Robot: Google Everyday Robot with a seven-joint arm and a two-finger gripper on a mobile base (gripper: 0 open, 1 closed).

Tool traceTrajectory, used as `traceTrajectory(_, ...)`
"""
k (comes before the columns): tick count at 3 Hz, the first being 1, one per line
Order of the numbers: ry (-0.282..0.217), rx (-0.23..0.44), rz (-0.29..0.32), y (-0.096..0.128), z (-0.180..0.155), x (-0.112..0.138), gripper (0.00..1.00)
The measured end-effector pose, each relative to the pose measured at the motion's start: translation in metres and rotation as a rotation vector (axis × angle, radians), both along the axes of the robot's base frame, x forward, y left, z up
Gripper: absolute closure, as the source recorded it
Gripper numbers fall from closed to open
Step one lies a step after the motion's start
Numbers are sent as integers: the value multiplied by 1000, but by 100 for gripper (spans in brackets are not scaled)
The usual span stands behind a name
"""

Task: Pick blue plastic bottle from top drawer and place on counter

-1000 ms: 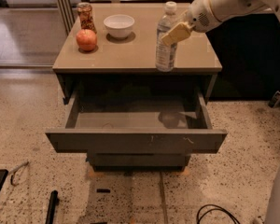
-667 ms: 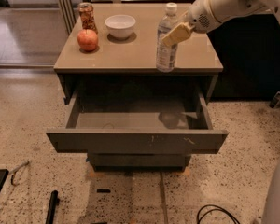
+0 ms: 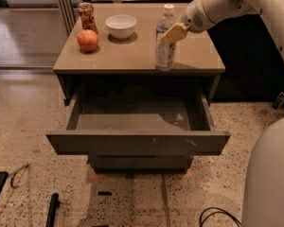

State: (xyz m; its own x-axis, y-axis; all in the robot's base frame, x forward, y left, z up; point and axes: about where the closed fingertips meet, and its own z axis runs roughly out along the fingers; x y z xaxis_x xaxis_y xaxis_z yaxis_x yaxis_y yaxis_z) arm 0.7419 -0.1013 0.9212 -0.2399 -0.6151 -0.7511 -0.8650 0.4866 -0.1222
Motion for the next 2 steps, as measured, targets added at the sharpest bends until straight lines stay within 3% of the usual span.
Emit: traceTrajectory(2, -23, 13, -29, 3, 3, 29, 100)
